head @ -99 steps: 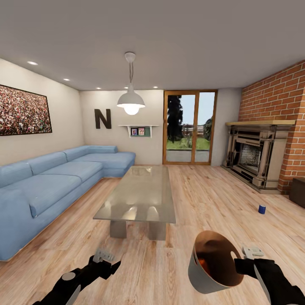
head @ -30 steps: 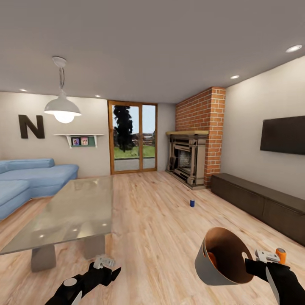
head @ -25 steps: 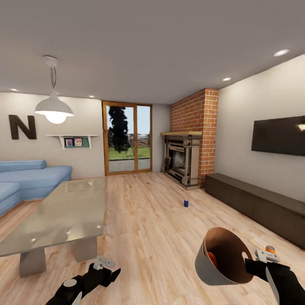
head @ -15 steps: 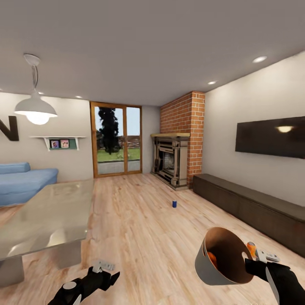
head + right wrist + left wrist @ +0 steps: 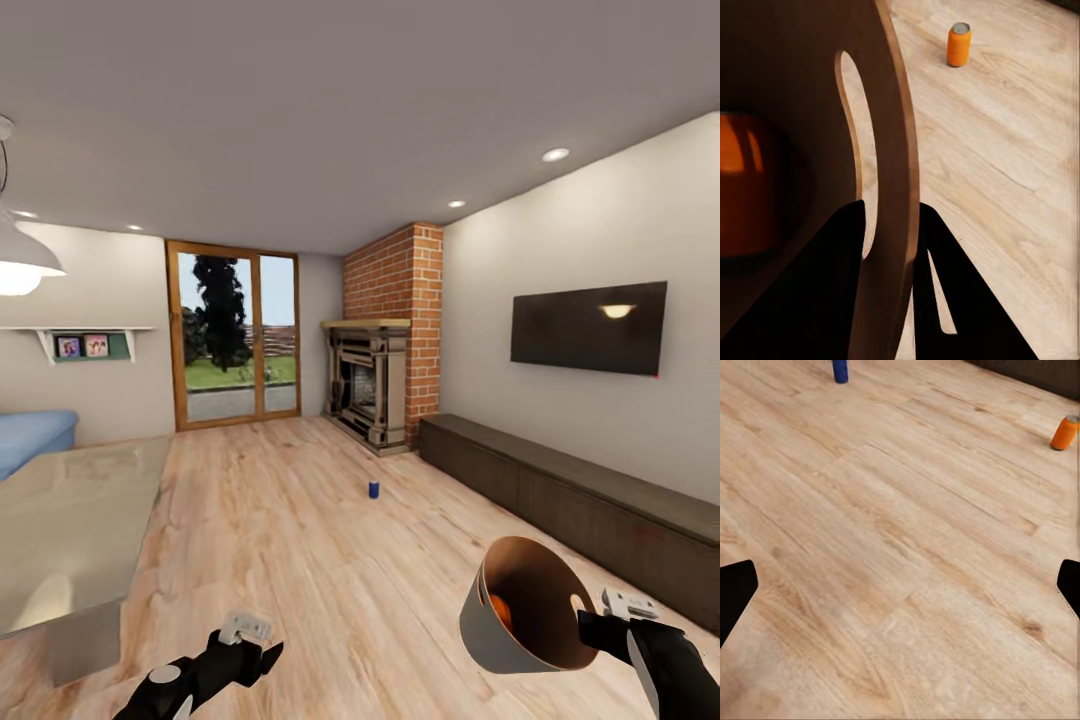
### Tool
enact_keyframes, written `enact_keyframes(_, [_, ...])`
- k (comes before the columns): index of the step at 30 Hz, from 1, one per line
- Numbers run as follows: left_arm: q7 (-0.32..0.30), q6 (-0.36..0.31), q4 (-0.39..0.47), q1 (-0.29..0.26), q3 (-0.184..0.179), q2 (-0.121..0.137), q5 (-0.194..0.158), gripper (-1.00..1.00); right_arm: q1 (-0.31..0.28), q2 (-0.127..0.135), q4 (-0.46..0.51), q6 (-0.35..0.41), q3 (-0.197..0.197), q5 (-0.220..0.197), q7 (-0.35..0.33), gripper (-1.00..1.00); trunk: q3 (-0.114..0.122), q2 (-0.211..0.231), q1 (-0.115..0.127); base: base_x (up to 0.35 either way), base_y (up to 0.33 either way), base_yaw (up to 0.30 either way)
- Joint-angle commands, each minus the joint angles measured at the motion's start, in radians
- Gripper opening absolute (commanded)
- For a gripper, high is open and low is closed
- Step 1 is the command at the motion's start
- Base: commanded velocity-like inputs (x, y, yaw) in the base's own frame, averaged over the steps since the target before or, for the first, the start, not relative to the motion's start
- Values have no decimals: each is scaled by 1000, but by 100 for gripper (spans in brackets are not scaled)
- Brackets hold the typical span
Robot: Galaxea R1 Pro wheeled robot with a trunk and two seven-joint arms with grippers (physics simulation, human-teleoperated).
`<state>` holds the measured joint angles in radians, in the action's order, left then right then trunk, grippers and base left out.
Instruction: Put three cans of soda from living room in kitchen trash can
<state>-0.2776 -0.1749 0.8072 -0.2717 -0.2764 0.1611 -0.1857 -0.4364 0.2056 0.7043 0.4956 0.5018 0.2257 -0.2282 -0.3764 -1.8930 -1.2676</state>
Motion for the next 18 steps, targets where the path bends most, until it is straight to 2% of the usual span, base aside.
enact_keyframes(1, [0, 0, 0, 0, 0, 0, 0, 100, -1, 0, 1, 1, 2, -14, -6, -100, 1, 0, 0, 265, -175, -188])
enact_keyframes(18, [-1, -1, -2, 0, -1, -3, 1, 100, -1, 2, 1, 0, 5, -15, -6, -100, 21, 0, 0, 271, -170, -188])
